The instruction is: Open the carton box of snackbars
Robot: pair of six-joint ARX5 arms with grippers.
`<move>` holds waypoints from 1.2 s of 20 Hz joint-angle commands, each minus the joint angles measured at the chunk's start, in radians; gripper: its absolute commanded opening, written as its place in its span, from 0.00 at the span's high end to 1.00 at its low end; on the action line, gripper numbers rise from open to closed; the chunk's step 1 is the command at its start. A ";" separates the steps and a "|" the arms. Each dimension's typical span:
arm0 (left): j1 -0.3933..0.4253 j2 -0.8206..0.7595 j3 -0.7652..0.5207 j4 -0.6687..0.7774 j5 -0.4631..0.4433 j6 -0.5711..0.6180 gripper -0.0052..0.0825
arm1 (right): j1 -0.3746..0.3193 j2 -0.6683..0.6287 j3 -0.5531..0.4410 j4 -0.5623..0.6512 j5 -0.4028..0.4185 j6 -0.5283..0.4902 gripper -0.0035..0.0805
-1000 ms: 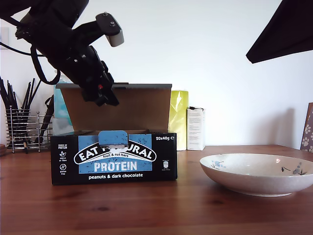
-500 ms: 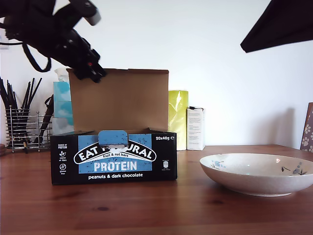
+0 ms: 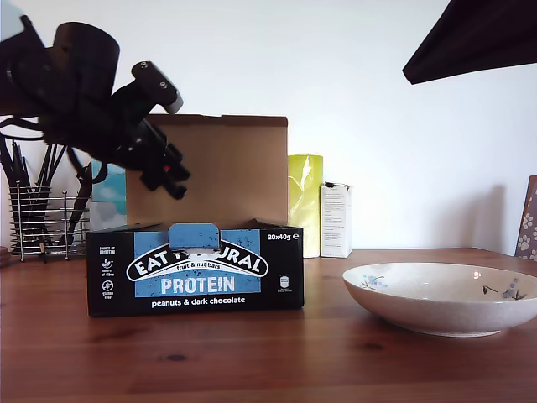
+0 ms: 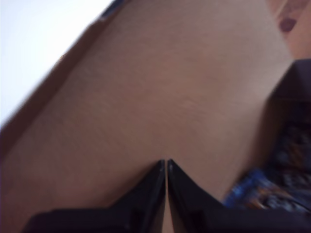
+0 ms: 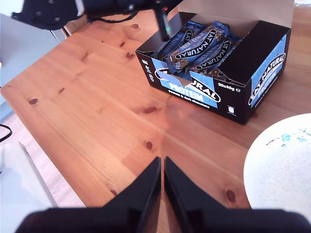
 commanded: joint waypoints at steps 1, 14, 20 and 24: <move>0.010 0.027 0.038 0.035 0.002 -0.007 0.97 | 0.006 0.001 0.009 0.008 -0.003 0.009 0.97; 0.071 0.290 0.328 -0.081 0.058 -0.109 0.97 | 0.006 0.020 0.009 0.022 0.003 0.053 0.97; 0.077 0.321 0.360 -0.274 0.143 -0.164 0.97 | 0.011 0.020 0.009 0.020 0.003 0.058 0.97; 0.080 0.321 0.362 -0.388 0.157 -0.164 0.97 | 0.014 0.020 0.009 0.006 0.000 0.080 0.97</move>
